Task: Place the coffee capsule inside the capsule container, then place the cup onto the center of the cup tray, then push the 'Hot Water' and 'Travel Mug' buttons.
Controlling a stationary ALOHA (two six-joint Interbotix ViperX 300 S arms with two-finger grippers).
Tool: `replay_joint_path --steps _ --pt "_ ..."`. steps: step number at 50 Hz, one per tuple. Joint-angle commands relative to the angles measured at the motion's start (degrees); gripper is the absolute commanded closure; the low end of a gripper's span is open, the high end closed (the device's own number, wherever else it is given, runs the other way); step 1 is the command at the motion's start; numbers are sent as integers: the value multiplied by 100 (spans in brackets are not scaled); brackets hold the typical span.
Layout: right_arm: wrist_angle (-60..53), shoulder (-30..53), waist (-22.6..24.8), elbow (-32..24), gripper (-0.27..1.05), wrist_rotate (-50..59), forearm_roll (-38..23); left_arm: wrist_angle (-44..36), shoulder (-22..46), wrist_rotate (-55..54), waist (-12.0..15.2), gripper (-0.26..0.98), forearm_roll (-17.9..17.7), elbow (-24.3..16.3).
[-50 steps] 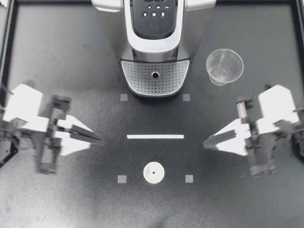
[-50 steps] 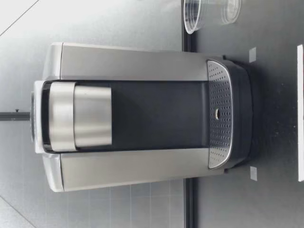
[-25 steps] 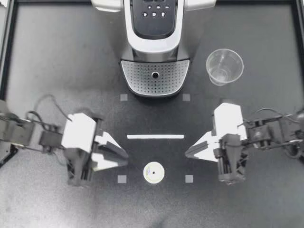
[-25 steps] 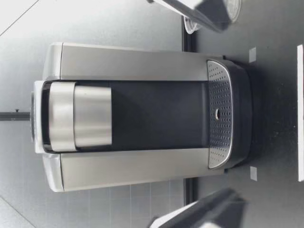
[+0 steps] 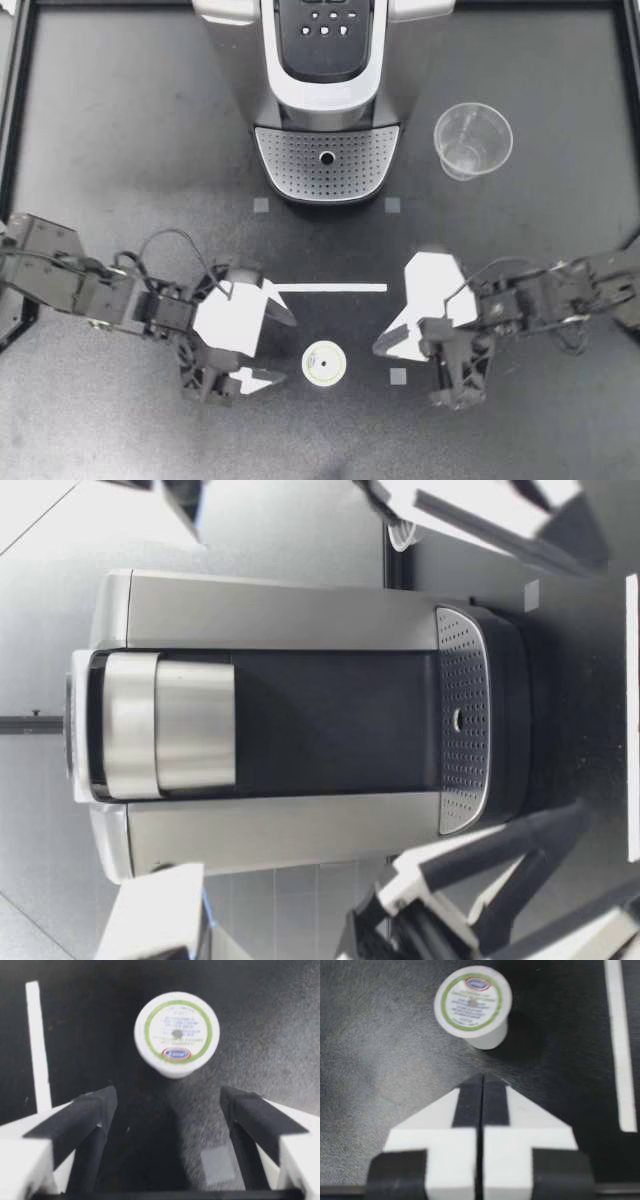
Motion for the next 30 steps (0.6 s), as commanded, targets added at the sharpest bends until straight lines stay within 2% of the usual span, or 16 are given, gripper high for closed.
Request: replay_joint_path --steps 1,30 --pt "0 26 70 -220 76 -9 -9 -18 9 53 -79 -3 9 -211" --pt "-9 475 79 -615 76 -9 -9 -132 492 290 -97 -3 9 -457"
